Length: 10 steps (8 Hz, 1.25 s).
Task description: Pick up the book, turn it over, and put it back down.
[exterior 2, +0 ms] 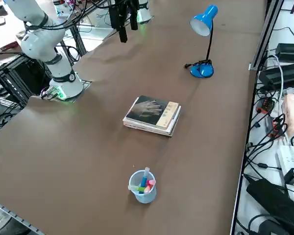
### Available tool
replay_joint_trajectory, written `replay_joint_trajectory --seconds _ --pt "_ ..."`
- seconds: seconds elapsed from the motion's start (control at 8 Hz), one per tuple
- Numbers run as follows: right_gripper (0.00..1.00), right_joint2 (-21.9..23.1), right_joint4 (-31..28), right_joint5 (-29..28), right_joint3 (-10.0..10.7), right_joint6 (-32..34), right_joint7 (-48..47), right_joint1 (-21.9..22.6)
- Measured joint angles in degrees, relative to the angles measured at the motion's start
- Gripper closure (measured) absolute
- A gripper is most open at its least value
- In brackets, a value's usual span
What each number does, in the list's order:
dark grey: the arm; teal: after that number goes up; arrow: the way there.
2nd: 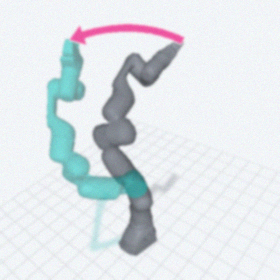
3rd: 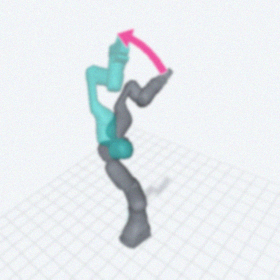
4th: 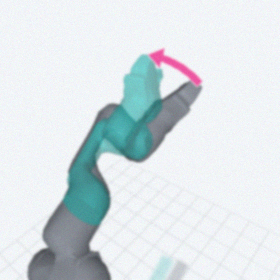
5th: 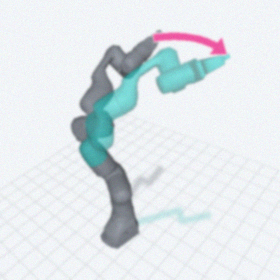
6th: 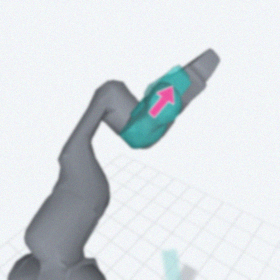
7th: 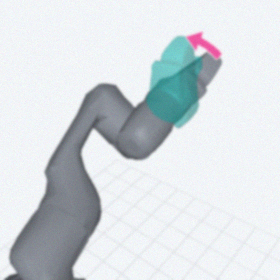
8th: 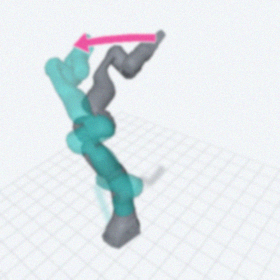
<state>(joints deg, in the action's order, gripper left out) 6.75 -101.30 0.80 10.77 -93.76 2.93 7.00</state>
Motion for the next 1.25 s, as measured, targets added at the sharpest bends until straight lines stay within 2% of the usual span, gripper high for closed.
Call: replay_joint_trajectory --seconds 1.25 --pt "0.00 0.0 0.1 -0.1 0.0 0.0 -1.1 0.0"
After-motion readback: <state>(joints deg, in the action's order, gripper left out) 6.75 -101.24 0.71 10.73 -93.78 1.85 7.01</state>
